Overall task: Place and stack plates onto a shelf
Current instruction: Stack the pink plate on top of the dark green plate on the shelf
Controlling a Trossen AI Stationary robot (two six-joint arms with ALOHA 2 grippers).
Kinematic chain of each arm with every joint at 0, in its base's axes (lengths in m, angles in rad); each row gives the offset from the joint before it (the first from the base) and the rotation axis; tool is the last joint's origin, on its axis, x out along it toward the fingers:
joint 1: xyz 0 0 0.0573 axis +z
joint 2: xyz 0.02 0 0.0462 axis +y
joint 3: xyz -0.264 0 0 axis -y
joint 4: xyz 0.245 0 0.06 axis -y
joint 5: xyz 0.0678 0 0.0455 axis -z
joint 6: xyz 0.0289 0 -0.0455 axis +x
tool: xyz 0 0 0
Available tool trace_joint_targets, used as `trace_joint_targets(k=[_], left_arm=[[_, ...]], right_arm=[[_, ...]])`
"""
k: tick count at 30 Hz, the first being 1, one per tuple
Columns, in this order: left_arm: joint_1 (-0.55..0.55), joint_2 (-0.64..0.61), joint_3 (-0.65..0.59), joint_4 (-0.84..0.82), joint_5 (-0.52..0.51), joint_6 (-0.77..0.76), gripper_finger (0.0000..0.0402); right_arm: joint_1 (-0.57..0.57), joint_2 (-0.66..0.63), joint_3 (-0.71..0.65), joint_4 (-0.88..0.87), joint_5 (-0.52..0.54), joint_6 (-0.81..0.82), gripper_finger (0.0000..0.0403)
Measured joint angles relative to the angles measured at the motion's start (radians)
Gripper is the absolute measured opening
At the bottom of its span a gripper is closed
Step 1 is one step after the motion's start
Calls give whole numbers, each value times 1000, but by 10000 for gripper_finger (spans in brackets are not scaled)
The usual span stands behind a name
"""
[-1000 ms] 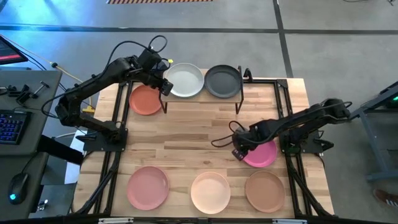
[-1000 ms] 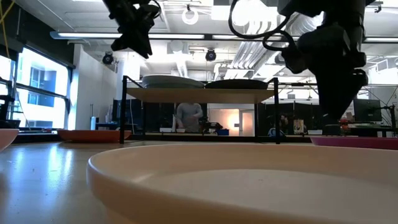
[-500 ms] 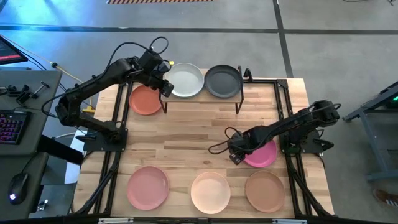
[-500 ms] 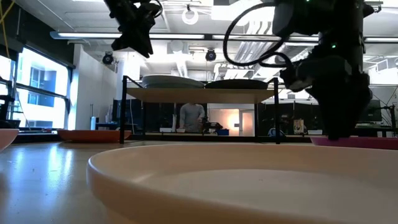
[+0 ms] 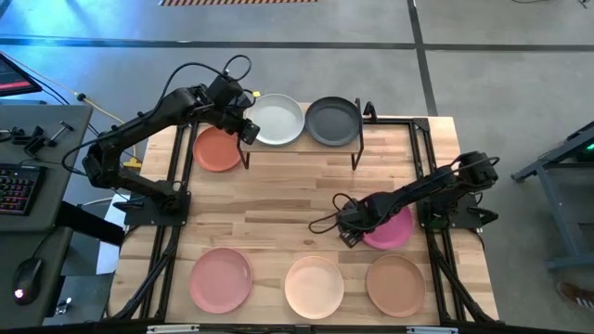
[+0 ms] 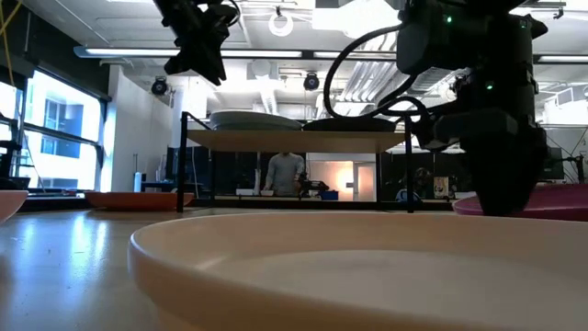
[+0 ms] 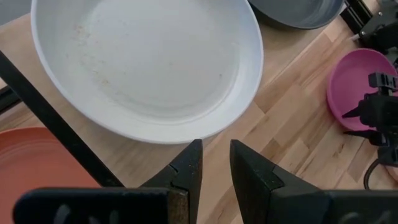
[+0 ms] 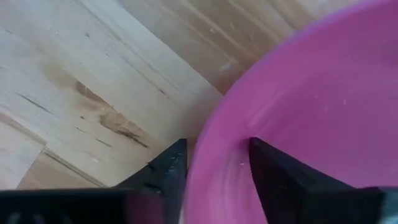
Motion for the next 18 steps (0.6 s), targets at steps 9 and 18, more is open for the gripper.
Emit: trace_joint_targets(k=[9, 18], left_arm=[[0, 0, 0, -3, 0, 9, 72], [-3, 0, -22, -3, 0, 25, 72]], right_arm=[[1, -4, 2, -3, -50, 19, 41], [0, -65, -5, -42, -85, -12, 3]])
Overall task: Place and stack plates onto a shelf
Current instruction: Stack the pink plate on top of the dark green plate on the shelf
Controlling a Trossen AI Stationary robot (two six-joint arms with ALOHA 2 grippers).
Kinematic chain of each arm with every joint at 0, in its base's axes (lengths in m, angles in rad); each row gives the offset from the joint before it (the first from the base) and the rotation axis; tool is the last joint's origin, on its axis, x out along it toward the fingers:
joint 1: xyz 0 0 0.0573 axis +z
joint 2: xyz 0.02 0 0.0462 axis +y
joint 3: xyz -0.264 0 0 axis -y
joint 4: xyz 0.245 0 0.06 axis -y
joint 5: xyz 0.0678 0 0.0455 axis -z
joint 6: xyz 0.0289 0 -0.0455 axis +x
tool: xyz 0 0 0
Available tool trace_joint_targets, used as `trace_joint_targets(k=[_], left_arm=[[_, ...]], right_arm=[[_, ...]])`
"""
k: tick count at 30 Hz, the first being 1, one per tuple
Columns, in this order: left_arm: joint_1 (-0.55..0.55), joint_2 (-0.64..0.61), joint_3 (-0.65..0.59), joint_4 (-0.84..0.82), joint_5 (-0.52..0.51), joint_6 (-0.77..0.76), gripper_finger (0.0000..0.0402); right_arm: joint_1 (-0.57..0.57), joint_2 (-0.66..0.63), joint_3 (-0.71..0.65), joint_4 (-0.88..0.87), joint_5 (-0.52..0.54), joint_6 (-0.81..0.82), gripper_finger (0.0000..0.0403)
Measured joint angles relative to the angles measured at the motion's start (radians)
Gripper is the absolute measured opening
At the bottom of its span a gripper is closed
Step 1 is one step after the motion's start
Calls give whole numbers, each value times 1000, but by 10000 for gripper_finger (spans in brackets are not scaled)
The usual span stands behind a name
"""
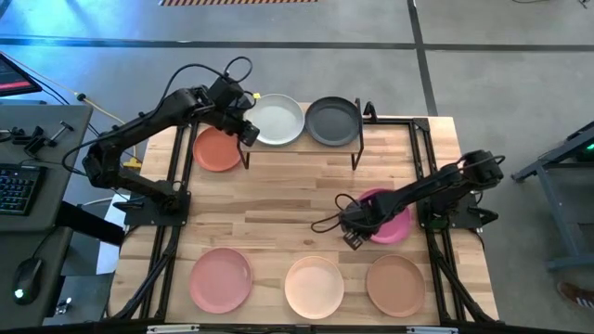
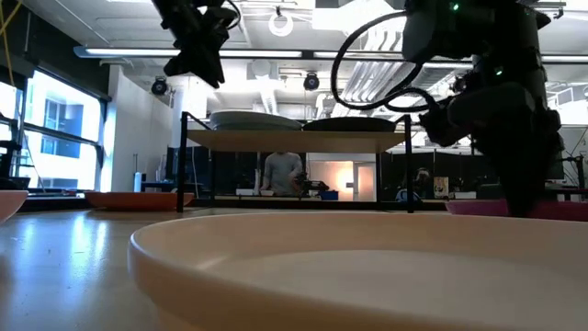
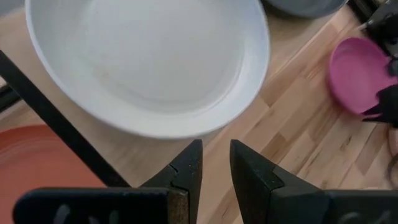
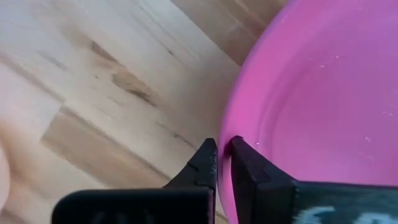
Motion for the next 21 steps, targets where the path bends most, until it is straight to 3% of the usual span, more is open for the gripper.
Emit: trace_joint_targets(k=[11, 21], left_arm=[[-3, 0, -88, 1, -19, -6, 72], [-3, 0, -97, 4, -26, -17, 72]], right_arm=[[-1, -205, 0, -29, 23, -1, 1], [-1, -389, 1, -97, 93, 6, 2]])
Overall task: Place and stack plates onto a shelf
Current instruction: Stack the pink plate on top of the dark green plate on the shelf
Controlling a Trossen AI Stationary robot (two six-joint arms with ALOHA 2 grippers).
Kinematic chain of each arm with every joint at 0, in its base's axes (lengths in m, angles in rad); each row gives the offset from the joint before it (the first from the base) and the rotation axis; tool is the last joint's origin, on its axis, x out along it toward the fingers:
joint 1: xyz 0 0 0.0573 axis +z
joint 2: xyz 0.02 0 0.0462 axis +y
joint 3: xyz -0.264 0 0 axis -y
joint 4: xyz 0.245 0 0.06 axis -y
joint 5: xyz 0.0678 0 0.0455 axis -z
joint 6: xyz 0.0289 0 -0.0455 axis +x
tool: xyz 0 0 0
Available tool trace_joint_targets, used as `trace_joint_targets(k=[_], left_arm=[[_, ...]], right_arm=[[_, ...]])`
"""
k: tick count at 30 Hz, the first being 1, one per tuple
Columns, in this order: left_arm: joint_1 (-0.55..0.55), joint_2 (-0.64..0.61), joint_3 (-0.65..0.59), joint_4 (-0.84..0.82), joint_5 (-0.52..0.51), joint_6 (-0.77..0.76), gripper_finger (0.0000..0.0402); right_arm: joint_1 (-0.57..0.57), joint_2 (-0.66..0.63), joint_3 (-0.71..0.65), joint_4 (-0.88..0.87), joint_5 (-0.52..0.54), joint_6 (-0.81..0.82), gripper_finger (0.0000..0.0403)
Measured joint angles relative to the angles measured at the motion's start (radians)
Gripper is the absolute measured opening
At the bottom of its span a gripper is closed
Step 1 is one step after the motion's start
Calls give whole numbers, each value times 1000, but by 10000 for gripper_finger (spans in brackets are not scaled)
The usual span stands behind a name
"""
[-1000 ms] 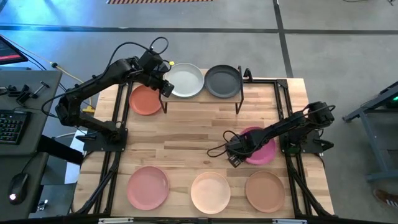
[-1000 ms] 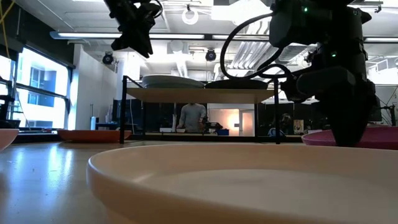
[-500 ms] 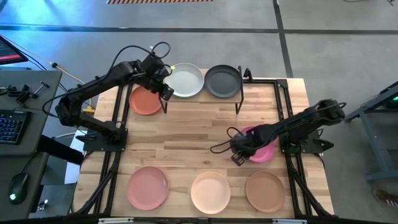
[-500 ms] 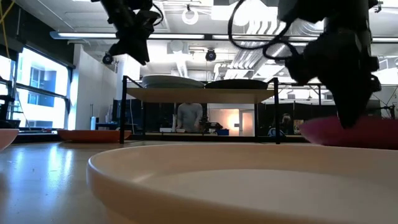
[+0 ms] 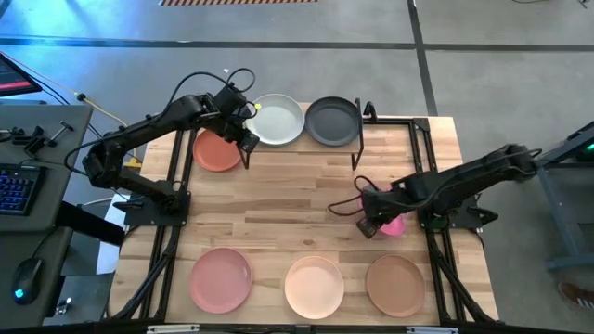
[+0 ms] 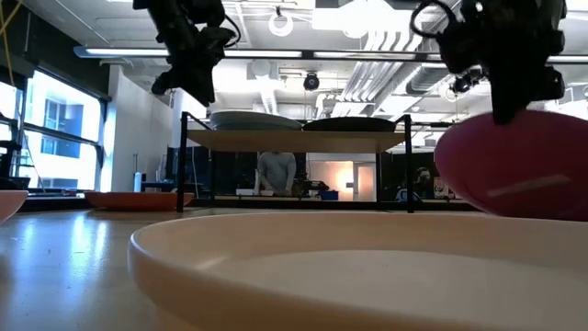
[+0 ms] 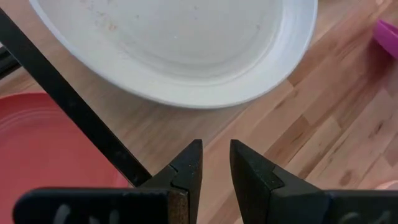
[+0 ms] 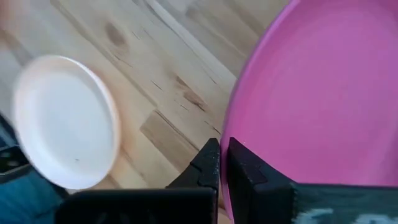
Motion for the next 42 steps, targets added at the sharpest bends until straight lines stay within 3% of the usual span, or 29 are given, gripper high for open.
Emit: trace_joint_targets(k=[21, 33, 42], left_arm=[[0, 0, 0, 1, 16, -10, 72], [0, 0, 0, 1, 16, 1, 72], [0, 0, 0, 5, 16, 1, 72]], right_arm=[[-1, -354, 2, 27, 184, 19, 0], [-5, -505, 2, 392, 277, -265, 0], [-138, -507, 2, 604, 308, -655, 0]])
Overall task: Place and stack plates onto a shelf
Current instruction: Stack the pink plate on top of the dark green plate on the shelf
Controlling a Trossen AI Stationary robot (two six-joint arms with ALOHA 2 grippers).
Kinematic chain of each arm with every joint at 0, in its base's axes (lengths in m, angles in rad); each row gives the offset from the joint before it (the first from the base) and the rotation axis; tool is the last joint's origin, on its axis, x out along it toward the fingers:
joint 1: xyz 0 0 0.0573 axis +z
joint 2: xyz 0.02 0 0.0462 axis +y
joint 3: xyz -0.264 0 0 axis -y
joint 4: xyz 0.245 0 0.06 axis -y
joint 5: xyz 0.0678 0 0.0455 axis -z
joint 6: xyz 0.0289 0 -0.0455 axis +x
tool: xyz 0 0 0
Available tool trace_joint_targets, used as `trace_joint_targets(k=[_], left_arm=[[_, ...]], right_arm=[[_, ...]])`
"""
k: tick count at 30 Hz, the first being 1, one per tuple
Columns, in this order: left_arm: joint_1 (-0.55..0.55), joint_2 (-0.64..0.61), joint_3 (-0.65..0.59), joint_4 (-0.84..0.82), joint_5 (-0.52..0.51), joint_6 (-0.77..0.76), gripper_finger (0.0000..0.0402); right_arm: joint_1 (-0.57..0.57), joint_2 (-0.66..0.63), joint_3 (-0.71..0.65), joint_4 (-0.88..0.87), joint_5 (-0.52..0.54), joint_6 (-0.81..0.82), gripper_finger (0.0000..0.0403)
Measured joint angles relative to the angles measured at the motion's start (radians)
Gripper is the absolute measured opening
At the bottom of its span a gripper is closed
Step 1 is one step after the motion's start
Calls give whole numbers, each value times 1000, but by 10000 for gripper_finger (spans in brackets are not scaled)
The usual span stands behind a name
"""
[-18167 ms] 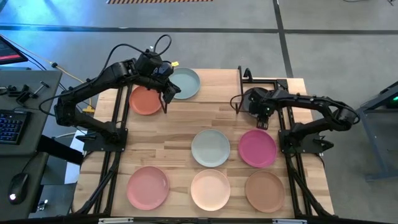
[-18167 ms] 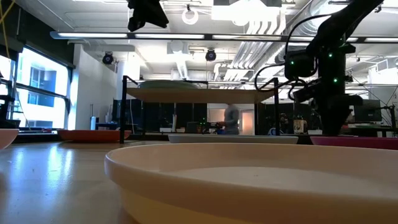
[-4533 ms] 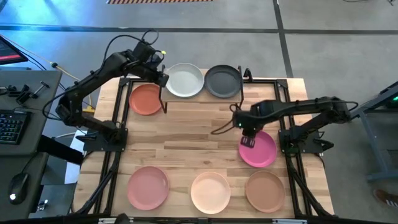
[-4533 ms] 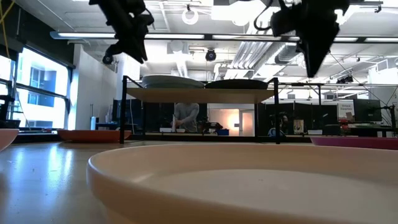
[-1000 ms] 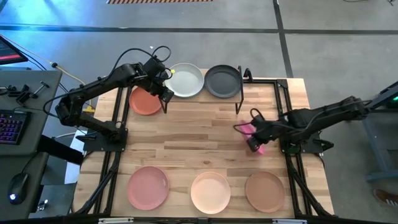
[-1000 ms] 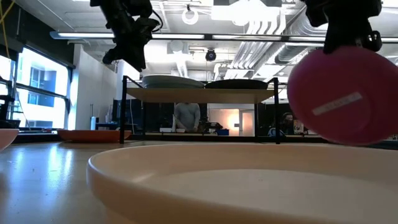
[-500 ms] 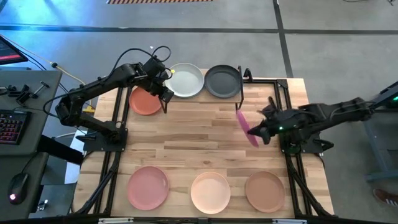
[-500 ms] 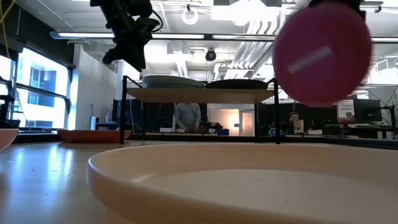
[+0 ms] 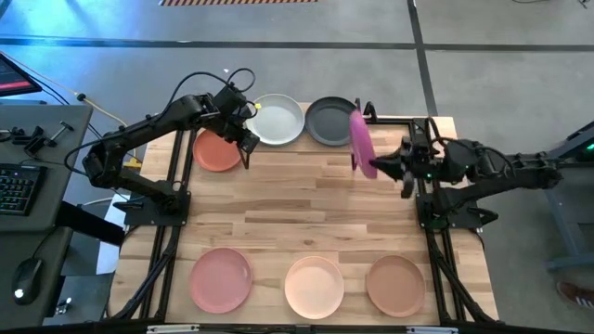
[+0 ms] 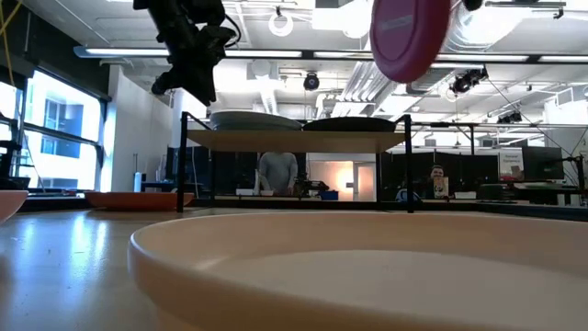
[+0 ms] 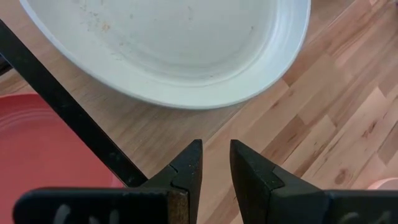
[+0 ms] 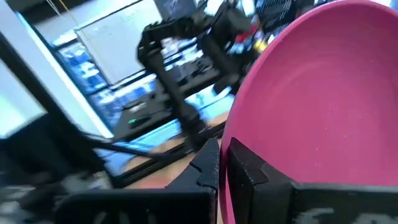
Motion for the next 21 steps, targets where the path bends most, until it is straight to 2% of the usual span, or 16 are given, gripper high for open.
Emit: trace_joint_targets(k=[7, 11, 21], left_arm=[[0, 0, 0, 0, 17, 0, 72], [0, 0, 0, -1, 20, -1, 72], [0, 0, 0, -2, 20, 0, 72]], right_arm=[[-151, 54, 0, 118, -4, -363, 0], [-241, 108, 0, 203, -44, -538, 0], [-452, 253, 12, 220, -157, -661, 0]])
